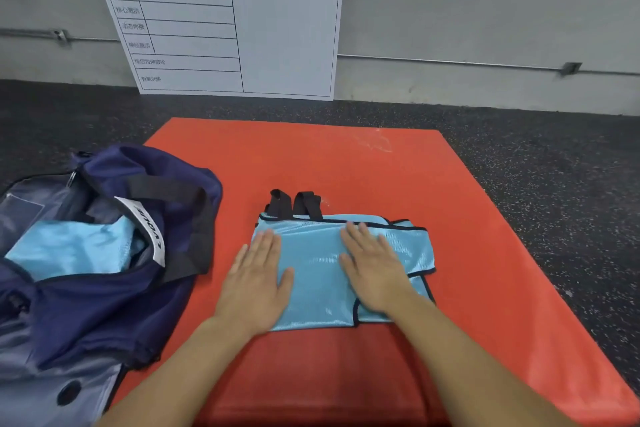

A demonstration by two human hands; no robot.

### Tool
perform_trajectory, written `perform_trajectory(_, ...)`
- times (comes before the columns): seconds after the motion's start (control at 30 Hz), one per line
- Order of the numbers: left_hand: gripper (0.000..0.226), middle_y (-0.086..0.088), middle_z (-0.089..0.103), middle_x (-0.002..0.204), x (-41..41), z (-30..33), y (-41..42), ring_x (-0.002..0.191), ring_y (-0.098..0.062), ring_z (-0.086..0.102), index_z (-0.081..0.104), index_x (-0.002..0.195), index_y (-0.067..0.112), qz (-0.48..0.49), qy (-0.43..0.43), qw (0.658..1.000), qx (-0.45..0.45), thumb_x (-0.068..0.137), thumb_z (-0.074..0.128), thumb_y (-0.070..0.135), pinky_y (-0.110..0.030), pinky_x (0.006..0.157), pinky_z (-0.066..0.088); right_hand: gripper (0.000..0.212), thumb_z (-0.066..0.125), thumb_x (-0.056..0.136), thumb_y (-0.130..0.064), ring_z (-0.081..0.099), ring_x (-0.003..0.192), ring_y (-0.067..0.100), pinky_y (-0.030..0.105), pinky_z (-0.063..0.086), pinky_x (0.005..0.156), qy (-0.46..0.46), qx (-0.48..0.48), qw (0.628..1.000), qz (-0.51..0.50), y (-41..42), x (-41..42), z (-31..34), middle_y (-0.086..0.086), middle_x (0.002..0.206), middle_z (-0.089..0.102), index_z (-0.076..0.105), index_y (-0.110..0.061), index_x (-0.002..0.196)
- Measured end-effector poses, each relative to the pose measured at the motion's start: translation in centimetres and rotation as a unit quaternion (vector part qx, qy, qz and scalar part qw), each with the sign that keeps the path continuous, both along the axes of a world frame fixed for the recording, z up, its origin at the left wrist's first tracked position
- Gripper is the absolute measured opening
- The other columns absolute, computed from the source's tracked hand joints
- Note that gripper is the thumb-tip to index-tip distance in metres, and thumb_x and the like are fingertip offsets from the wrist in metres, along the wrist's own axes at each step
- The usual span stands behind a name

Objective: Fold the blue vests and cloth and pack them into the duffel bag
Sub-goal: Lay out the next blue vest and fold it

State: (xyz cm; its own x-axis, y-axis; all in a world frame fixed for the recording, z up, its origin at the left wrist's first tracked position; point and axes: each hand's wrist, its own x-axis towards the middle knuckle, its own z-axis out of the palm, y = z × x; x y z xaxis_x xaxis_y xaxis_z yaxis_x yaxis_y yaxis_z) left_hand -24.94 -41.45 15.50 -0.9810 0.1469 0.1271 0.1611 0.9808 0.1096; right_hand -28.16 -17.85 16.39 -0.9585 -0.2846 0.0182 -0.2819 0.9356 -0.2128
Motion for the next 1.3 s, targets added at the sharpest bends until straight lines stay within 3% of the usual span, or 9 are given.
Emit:
perform_trajectory(0.1,0.093,0.001,-0.005,0.169,-0.6,0.5,-1.2,0.156,-0.015,-0.007,0.005,0.162,0.016,0.02,-0.021,0.999,0.02,0.081,-0.009,0.06,-0.03,0.122,-0.009,0.055,0.026,0.106,-0.048,0.0,0.158,0.021,0.039,0.0,0.127,0.005,-0.016,0.999,-0.042,2.6,-2.0,0.8,0.003,0.171,0.009,0.028,-0.033,0.159)
perform_trajectory(0.17,0.091,-0.001,-0.002,0.169,0.0,0.9,-1.1,0.156,-0.018,-0.006,0.01,0.162,0.016,0.013,-0.017,1.0,0.018,0.083,-0.007,0.059,-0.032,0.122,-0.007,0.043,0.045,0.106,-0.036,0.002,0.158,0.021,0.039,-0.005,0.126,0.015,-0.06,0.998,-0.014,2.3,-2.5,1.4,0.003,0.17,0.015,0.046,-0.041,0.148)
perform_trajectory(0.27,0.082,-0.002,0.006,0.169,1.1,1.7,-0.9,0.156,-0.02,-0.002,0.023,0.16,0.019,-0.023,0.007,1.0,0.002,0.09,-0.001,0.054,-0.035,0.124,-0.004,0.032,0.053,0.103,-0.035,-0.001,0.158,0.017,0.044,-0.011,0.126,-0.007,-0.095,0.994,0.061,-0.1,-3.4,2.2,-0.002,0.168,0.021,0.06,-0.05,0.131)
perform_trajectory(0.4,0.071,-0.005,0.018,0.168,2.0,3.0,-0.6,0.156,-0.021,0.004,0.035,0.156,0.02,-0.064,0.027,0.998,0.01,0.098,0.01,0.051,-0.038,0.124,0.002,0.042,0.043,0.105,-0.043,0.004,0.157,0.02,0.05,-0.004,0.126,-0.039,-0.043,0.998,0.04,-2.2,-4.9,1.4,-0.008,0.166,0.024,0.044,-0.049,0.147)
perform_trajectory(0.67,0.063,-0.001,0.023,0.166,3.1,3.8,-1.6,0.156,-0.019,0.011,0.036,0.156,0.022,-0.073,0.038,0.997,0.011,0.103,0.018,0.05,-0.035,0.123,0.006,0.055,0.027,0.104,-0.059,0.008,0.157,0.025,0.051,0.005,0.126,-0.061,-0.006,0.978,-0.202,5.8,-5.0,1.5,0.004,0.169,0.017,0.027,-0.045,0.157)
perform_trajectory(0.87,0.075,0.005,0.009,0.168,5.1,3.6,-1.4,0.156,-0.013,0.0,0.022,0.16,0.027,-0.091,0.001,0.996,0.014,0.095,0.002,0.058,-0.029,0.123,-0.004,0.046,0.034,0.108,-0.045,0.037,0.143,0.022,0.035,0.032,0.116,-0.07,-0.022,0.984,-0.16,8.5,-1.2,2.9,0.0,0.155,0.042,0.045,-0.03,0.151)
perform_trajectory(1.07,0.088,0.012,-0.002,0.168,8.3,4.4,-0.4,0.152,-0.005,-0.014,0.012,0.161,0.033,-0.15,-0.041,0.987,0.031,0.087,-0.013,0.074,-0.025,0.121,-0.01,0.052,0.029,0.109,-0.046,0.026,0.152,0.02,0.03,0.02,0.123,-0.111,-0.025,0.987,-0.117,7.9,4.0,3.4,-0.001,0.164,0.03,0.037,-0.028,0.156)
perform_trajectory(1.2,0.093,0.02,-0.011,0.161,10.5,5.1,-0.9,0.151,-0.001,-0.015,0.005,0.161,0.034,-0.166,-0.074,0.983,0.024,0.08,-0.016,0.076,-0.02,0.121,-0.01,0.058,0.033,0.103,-0.059,0.016,0.155,0.013,0.015,0.022,0.119,-0.157,-0.097,0.982,-0.042,8.6,8.0,3.3,-0.004,0.168,0.023,0.037,-0.036,0.156)
perform_trajectory(1.3,0.103,0.022,-0.006,0.159,11.8,4.9,-1.8,0.152,0.0,-0.007,0.009,0.16,0.033,-0.166,-0.088,0.981,0.037,0.074,-0.02,0.081,-0.014,0.118,-0.009,0.051,0.037,0.104,-0.056,0.013,0.155,0.008,0.033,0.013,0.127,-0.125,-0.108,0.986,0.019,10.4,10.6,2.7,-0.012,0.166,0.019,0.031,-0.047,0.155)
